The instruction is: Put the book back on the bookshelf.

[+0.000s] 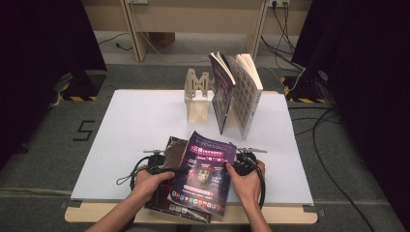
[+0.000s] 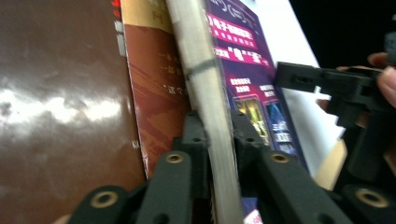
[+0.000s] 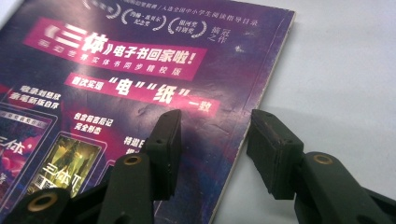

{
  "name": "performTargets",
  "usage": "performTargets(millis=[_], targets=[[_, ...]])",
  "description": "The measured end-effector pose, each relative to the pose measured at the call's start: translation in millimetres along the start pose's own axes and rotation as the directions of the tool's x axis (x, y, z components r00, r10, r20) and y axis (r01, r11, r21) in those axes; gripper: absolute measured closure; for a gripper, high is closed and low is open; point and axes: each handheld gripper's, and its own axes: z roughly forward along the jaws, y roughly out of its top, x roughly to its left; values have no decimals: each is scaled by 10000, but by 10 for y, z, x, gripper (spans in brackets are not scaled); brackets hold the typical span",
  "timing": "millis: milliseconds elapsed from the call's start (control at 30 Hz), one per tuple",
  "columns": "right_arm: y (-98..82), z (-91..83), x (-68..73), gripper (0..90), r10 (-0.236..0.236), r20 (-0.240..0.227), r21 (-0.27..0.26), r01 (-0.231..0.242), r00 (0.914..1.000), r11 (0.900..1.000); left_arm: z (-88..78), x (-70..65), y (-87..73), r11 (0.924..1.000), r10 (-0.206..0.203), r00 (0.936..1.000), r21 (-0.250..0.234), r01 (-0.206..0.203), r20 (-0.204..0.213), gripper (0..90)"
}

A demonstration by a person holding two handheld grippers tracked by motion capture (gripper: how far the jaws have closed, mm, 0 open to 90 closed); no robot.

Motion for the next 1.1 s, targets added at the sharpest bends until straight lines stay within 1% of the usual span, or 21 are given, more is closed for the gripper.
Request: performTargets(millis=[67, 167, 200, 267, 300, 333, 367, 433, 467, 533, 567, 600, 633, 700, 767, 833, 900, 933, 1000, 1067, 1100], targets=[[32, 3, -28, 535, -67, -92, -21, 67, 9999, 10000, -41, -4, -10, 9998, 74, 9999, 176, -75, 68, 814], [115, -12, -81, 528, -50, -19, -218, 49, 10000, 9997, -105, 16, -49, 9999, 14, 10000, 172, -15, 65, 814], [146, -15, -98, 527, -41, -29, -252, 40, 10000, 9997, -124, 18, -72, 9999, 33, 10000, 97, -33, 4, 812], [204, -6, -119, 526, -16, -89, -245, 14, 10000, 9997, -160, 18, -116, 9995, 301, 9993, 52, -300, -206, 809], [231, 5, -119, 526, 18, -84, -179, -19, 10000, 9998, -179, 26, -128, 9997, 241, 9996, 36, -240, -169, 808], [257, 24, -126, 526, -52, -98, -150, 51, 9999, 9999, -199, 41, -130, 9999, 100, 9999, 63, -99, -79, 808], [285, 41, -121, 526, 13, -158, -48, -13, 9999, 10000, -216, 59, -131, 9999, -71, 10000, 94, 71, 13, 808], [341, 89, -105, 525, 38, -297, 19, -37, 9996, 10000, -223, 106, -130, 9975, -690, 9973, 147, 686, 255, 810], [369, 113, -88, 524, 16, -377, 24, -15, 9993, 10000, -221, 117, -124, 9961, -873, 9957, 175, 868, 298, 812], [420, 156, -48, 523, 37, -547, 79, -33, 9985, 10000, -228, 111, -116, 9961, -868, 9956, 201, 861, 343, 814], [446, 180, -26, 522, 8, -628, 59, -4, 9980, 10000, -236, 110, -107, 9956, -924, 9948, 218, 915, 435, 817], [474, 203, -11, 521, -97, -615, 115, 105, 9981, 9999, -242, 110, -96, 9951, -970, 9940, 238, 959, 505, 818], [499, 229, 0, 521, -47, -595, 146, 55, 9982, 9999, -247, 111, -88, 9945, -1031, 9930, 266, 1017, 580, 819], [544, 280, 1, 520, 22, -637, 176, -11, 9980, 9998, -245, 114, -87, 9940, -1071, 9926, 294, 1056, 573, 820], [576, 326, -3, 517, 178, -705, 305, -157, 9974, 9994, -238, 131, -92, 9924, -1211, 9910, 295, 1196, 577, 819], [585, 369, -21, 516, 370, -762, 393, -341, 9964, 9986, -230, 145, -97, 9922, -1213, 9912, 339, 1196, 537, 819], [578, 409, -38, 517, 365, -741, 429, -334, 9966, 9985, -219, 153, -97, 9930, -1141, 9925, 366, 1125, 442, 816], [580, 419, -46, 515, 401, -821, 376, -371, 9958, 9986, -215, 155, -93, 9930, -1123, 9929, 398, 1108, 382, 814], [589, 421, -57, 511, 509, -912, 449, -470, 9945, 9979, -213, 155, -80, 9935, -1054, 9938, 472, 1037, 345, 810], [605, 428, -65, 505, 562, -990, 511, -514, 9935, 9974, -216, 147, -63, 9949, -871, 9959, 537, 857, 225, 805], [614, 438, -78, 505, 600, -1089, 472, -551, 9922, 9974, -213, 149, -56, 9951, -849, 9962, 517, 838, 200, 804]])
